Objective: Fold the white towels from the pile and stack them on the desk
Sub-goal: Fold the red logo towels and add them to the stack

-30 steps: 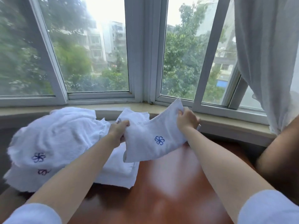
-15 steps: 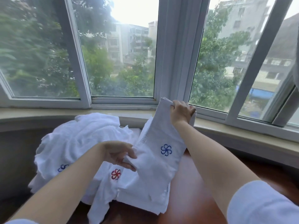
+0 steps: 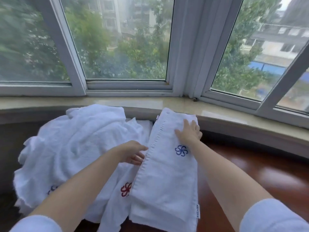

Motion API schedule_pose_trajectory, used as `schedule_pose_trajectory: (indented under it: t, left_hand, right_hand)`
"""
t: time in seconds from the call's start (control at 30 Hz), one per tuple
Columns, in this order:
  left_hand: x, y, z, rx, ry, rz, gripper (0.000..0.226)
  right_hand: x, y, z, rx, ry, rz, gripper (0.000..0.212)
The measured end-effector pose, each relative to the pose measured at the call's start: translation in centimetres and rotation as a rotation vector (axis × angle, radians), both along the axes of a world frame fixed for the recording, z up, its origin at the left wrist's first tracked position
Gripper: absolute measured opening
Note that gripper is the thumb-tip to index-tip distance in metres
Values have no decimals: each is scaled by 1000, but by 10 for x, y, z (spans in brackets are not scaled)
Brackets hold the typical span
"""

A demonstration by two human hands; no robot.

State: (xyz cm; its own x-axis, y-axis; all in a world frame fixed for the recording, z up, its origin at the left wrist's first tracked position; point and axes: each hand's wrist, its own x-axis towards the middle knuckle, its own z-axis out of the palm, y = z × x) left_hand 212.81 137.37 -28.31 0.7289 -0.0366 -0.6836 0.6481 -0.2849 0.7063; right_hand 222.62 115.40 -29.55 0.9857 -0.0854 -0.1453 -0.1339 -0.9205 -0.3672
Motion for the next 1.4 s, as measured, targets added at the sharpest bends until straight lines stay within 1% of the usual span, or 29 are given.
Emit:
schedule_pose_trajectory:
  t: [0.07, 0.13, 0.2, 0.27, 0.3, 0.37, 0.4, 0.43, 0.47, 0.53, 0.57, 0.6, 0.73, 0.83, 0.9, 0.97, 1.03, 1.07, 1.13, 1.2, 1.27, 1.4]
  left_hand:
    - [8, -5, -3, -34, -77, 29, 28]
    - [12, -10, -6, -41, -132, 25, 27]
    - [16, -14, -8, -51, -179, 22, 27]
    - [19, -14, -9, -73, -208, 5, 30]
    - [20, -13, -9, -92, -214, -18, 33]
    - [21, -10, -9, -144, -219, -50, 36]
    - [21, -8, -9, -160, -219, -46, 35]
    - [19, -6, -9, -160, -216, -34, 35]
    - [16, -4, -9, -151, -205, -24, 35]
    - [6, -3, -11, -136, -165, -22, 36]
    - [-1, -3, -11, -125, -145, -30, 37]
    - [-8, -4, -10, -105, -129, -39, 37]
    - [-46, -10, -2, 9, -137, -7, 31]
    - [-80, -19, 4, 83, -136, 20, 28]
    - [-105, -25, 5, 83, -133, 49, 26]
    - [-128, -32, 5, 67, -150, 133, 19]
    - [-145, -34, 4, 174, -213, 191, 10]
    - [-152, -32, 4, 229, -249, 215, 10]
    - [-165, -27, 7, 252, -296, 258, 12]
    - [-174, -20, 12, 252, -327, 280, 13]
    - [-180, -10, 18, 305, -358, 264, 14]
    - [-180, 16, 31, 515, -490, 189, 17]
  right_hand:
    - [-3, 0, -6, 67, -9, -123, 65]
    - [-1, 1, -6, 146, -40, -264, 60]
    - [3, -1, -1, 270, -47, -444, 51]
    - [8, -5, 3, 407, -121, -506, 39]
    - [9, -6, 5, 465, -215, -478, 38]
    - [9, -8, 10, 522, -417, -381, 43]
    - [9, -8, 12, 516, -456, -335, 44]
    - [8, -9, 12, 474, -431, -294, 46]
    - [5, -10, 9, 395, -342, -262, 48]
    - [-8, -12, 0, 248, -99, -241, 55]
    - [-18, -11, -5, 235, -12, -251, 58]
    - [-29, -8, -10, 248, 35, -262, 59]
    - [-78, -3, -19, 287, 45, -197, 57]
    - [-117, -9, -19, 304, 79, -127, 61]
    - [-142, -10, -18, 263, 81, -93, 62]
    - [-163, -7, -12, 211, 29, -70, 57]
    - [-180, -3, -4, 148, -58, -47, 47]
    - [-188, 0, 1, 119, -92, -24, 43]
    - [-204, 7, 9, 107, -115, 30, 41]
    - [-219, 14, 14, 126, -102, 98, 39]
    - [-231, 21, 17, 160, -65, 172, 40]
    - [-235, 41, 26, 219, -18, 255, 41]
